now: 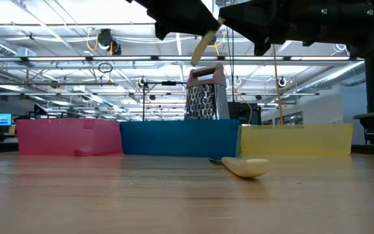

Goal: Pick & Place Kitchen Items
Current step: Put the left yellow knife into the yellow bin

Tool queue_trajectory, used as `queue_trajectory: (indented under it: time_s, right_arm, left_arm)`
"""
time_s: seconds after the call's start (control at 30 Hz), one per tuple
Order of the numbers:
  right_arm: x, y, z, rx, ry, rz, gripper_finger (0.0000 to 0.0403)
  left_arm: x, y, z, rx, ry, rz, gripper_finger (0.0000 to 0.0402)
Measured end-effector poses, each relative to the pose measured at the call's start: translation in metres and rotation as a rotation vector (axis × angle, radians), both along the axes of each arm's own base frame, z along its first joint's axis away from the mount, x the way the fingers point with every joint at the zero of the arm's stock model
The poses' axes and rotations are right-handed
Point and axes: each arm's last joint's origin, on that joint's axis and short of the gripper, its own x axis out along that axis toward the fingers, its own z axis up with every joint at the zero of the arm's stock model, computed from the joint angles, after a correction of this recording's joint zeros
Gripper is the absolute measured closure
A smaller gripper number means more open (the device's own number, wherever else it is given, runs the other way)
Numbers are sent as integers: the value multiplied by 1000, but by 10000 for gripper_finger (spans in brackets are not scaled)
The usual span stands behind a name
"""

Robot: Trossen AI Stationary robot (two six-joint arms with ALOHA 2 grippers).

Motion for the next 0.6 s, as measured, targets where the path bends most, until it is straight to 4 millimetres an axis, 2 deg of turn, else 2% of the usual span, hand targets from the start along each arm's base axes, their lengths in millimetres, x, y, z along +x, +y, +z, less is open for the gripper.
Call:
queue_trajectory:
  time_s: [0.27, 0.47, 0.6]
  right_arm:
    - [0, -1, -4, -14, 46, -22, 367]
    - [-1, -9, -7, -4, 124, -204, 367]
    - [-6, -23, -5, 29, 216, -313, 367]
  left_arm:
    - [-9, 2, -14, -90, 147, 86, 308]
    - [-17, 1, -22, -140, 246, 152, 307]
    - [-19, -3, -22, -152, 251, 156, 307]
